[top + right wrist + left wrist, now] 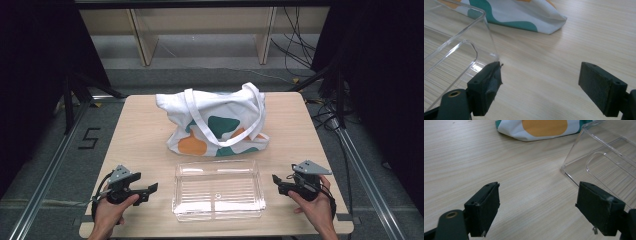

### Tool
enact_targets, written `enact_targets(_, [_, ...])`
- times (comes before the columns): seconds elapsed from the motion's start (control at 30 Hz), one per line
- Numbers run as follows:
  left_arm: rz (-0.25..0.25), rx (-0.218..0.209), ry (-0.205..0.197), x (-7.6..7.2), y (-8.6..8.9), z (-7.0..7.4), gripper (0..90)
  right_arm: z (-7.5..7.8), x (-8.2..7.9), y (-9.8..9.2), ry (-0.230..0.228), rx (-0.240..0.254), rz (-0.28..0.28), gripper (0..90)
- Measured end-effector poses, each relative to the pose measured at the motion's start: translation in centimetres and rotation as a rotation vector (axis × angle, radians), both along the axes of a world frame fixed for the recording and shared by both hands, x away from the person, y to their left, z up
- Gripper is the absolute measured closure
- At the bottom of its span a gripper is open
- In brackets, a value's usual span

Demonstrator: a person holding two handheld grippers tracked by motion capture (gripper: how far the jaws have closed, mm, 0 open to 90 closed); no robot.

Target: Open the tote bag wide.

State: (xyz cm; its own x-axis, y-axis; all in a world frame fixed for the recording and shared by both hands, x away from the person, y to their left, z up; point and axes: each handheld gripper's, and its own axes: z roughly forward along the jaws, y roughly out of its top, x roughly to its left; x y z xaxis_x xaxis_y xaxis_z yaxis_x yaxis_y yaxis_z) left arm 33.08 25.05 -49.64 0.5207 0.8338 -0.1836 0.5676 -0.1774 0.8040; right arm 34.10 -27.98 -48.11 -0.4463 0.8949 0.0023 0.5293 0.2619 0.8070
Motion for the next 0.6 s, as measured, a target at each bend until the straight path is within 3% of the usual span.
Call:
enact_targets(0.1, [0.006, -0.003, -0.003, -0.01, -0.03, 0.01, 17.9, -0.05, 0.09, 0.00, -0.014, 0.001, 0.002, 18.8])
enact_targets(0.13, [0.002, -0.002, -0.002, 0.02, -0.02, 0.01, 17.9, -0.03, 0.04, 0.12, 0.009, 0.011, 0.000, 18.8])
enact_targets(0.2, [0.004, 0.003, -0.001, -0.02, -0.06, 0.00, 17.9, 0.01, 0.06, 0.15, 0.008, 0.010, 0.003, 17.7])
enact_targets(0.23, [0.004, 0.003, 0.000, -0.01, -0.06, 0.00, 17.9, 0.03, 0.31, -0.10, -0.014, -0.006, 0.030, 17.1])
enact_targets(0.3, [0.009, -0.004, -0.002, -0.01, -0.13, 0.00, 17.9, 0.09, 0.36, -0.06, -0.016, -0.001, 0.032, 16.5])
enact_targets(0.33, [0.004, -0.002, -0.002, 0.00, -0.10, -0.02, 17.9, 0.19, 0.42, -0.09, -0.038, -0.012, 0.040, 15.9])
enact_targets(0.43, [0.005, -0.004, -0.002, 0.01, -0.06, 0.00, 17.9, 0.24, 0.38, 0.08, -0.019, 0.000, 0.041, 15.5])
enact_targets(0.47, [0.005, -0.002, -0.003, 0.01, -0.09, 0.00, 17.9, 0.36, 0.49, 0.10, -0.042, -0.010, 0.047, 15.4])
enact_targets(0.6, [0.002, 0.000, -0.003, -0.01, -0.06, 0.00, 18.0, 0.71, 0.68, 0.24, -0.043, 0.005, 0.064, 15.3])
